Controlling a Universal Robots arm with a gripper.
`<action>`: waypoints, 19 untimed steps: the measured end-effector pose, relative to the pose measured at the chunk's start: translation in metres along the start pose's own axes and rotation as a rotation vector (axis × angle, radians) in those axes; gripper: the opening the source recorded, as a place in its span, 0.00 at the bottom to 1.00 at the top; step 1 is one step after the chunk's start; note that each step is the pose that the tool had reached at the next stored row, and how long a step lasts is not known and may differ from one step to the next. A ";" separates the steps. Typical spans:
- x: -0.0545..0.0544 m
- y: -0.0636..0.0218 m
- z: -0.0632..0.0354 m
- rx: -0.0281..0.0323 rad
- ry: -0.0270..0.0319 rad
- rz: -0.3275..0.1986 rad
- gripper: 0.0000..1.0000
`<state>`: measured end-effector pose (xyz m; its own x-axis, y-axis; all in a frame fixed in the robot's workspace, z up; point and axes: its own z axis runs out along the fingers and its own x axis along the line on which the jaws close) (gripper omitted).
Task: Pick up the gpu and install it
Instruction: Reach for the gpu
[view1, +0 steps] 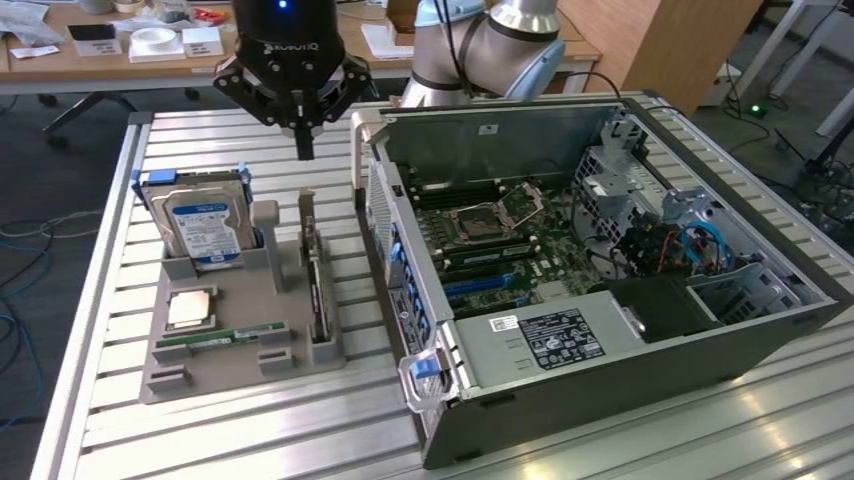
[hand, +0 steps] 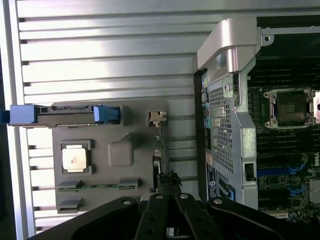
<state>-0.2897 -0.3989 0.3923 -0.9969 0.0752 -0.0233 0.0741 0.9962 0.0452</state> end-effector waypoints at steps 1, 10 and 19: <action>0.000 0.0000 0.0000 0.0000 0.0000 0.000 0.11; 0.000 0.0000 0.0000 0.0000 0.0000 0.000 0.11; 0.000 -0.0062 -0.0003 0.0000 0.0000 0.000 0.11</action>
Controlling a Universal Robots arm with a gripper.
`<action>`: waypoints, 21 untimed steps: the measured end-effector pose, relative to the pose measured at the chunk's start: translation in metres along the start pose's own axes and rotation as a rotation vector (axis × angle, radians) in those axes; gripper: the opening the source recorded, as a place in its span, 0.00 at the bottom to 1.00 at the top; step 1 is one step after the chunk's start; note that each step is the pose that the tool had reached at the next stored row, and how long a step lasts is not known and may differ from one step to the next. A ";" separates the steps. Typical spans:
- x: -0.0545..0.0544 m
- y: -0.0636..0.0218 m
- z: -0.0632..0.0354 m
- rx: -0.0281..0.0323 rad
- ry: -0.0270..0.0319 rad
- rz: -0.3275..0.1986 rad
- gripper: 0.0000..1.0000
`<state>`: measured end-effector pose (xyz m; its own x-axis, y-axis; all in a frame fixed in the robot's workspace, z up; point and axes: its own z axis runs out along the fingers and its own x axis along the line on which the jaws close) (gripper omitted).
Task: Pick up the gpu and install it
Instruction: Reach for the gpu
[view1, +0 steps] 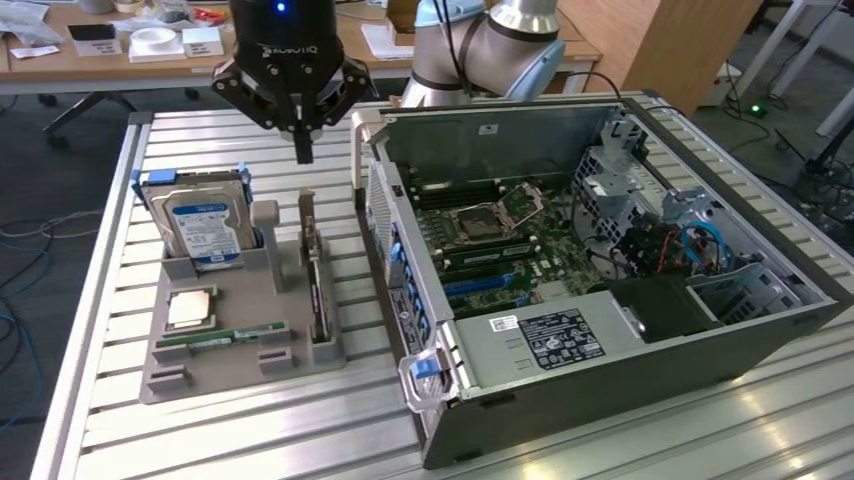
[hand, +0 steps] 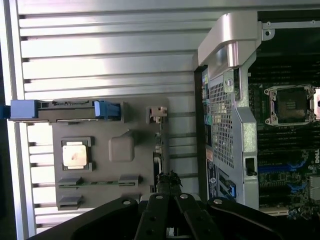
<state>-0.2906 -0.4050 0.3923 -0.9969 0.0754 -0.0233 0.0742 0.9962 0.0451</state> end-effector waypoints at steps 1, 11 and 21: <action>0.000 -0.0010 0.0000 -0.0001 0.0000 0.000 0.11; -0.001 -0.0118 -0.0005 0.0000 0.0000 0.000 0.11; -0.001 -0.0121 0.0009 -0.0001 0.0000 0.000 0.11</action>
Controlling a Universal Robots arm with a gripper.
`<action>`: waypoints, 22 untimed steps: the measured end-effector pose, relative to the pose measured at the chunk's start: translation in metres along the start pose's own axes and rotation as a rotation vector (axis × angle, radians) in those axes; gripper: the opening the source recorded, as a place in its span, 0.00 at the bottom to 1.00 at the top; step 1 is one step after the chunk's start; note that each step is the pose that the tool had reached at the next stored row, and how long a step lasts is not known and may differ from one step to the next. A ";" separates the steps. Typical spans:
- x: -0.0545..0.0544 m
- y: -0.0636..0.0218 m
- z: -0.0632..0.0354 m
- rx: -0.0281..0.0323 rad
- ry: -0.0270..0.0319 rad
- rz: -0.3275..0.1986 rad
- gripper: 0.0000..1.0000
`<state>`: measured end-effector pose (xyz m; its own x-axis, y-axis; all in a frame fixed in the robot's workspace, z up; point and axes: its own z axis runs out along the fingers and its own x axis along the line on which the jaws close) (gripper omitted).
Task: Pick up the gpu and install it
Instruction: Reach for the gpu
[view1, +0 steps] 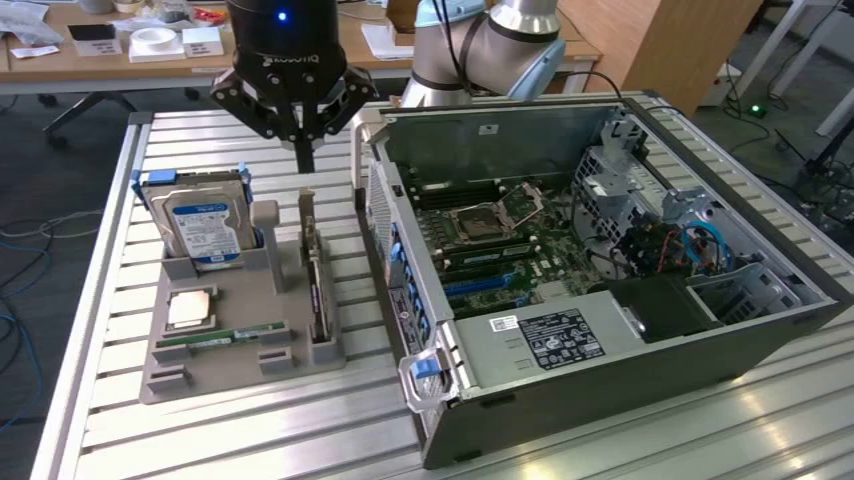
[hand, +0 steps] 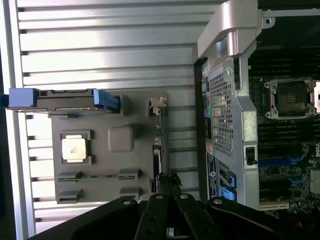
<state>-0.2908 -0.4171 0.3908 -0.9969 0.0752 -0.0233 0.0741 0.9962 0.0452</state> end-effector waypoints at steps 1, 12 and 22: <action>0.000 0.0000 0.0003 0.0001 0.0000 0.000 0.11; 0.000 -0.0034 0.0003 0.0000 0.0000 0.000 0.11; -0.001 -0.0184 -0.0004 0.0001 0.0000 0.000 0.11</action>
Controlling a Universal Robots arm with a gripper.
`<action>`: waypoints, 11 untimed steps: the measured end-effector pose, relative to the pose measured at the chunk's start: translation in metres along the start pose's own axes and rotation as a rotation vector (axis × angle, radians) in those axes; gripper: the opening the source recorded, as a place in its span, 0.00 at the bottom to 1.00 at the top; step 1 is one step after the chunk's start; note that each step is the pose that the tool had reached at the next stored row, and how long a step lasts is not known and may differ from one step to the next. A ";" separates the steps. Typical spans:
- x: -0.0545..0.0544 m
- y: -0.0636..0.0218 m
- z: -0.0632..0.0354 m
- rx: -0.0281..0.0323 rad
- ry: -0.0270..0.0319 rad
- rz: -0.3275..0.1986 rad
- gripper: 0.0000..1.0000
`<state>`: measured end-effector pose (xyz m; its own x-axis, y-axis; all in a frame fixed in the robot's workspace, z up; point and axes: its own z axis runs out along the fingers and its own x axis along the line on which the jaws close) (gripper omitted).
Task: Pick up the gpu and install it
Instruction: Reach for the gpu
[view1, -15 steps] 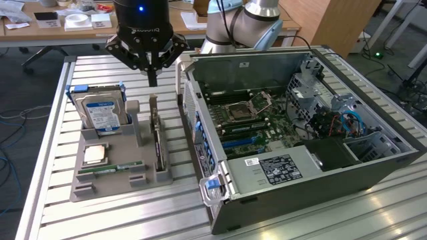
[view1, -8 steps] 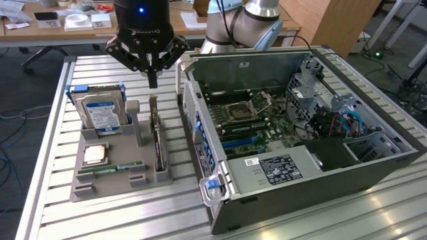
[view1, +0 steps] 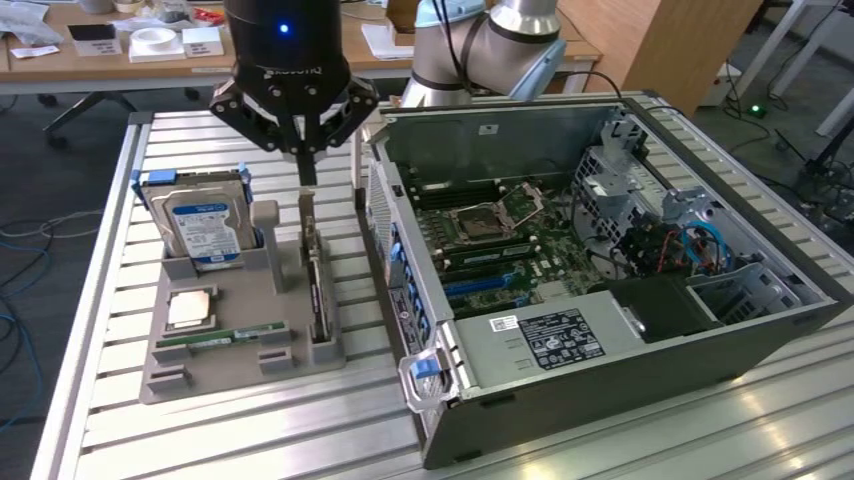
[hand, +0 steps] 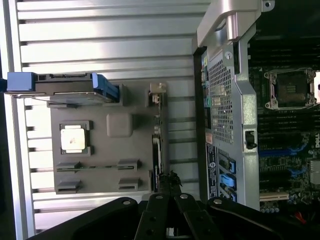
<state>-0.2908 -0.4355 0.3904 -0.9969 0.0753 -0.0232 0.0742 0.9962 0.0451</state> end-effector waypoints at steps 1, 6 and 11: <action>0.000 -0.0014 -0.0001 0.0000 0.0000 0.000 0.11; 0.002 -0.0033 0.0001 0.0000 -0.0001 0.000 0.11; 0.006 -0.0042 0.0006 -0.0001 -0.0001 0.000 0.11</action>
<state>-0.2976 -0.4392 0.3894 -0.9969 0.0753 -0.0233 0.0742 0.9962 0.0452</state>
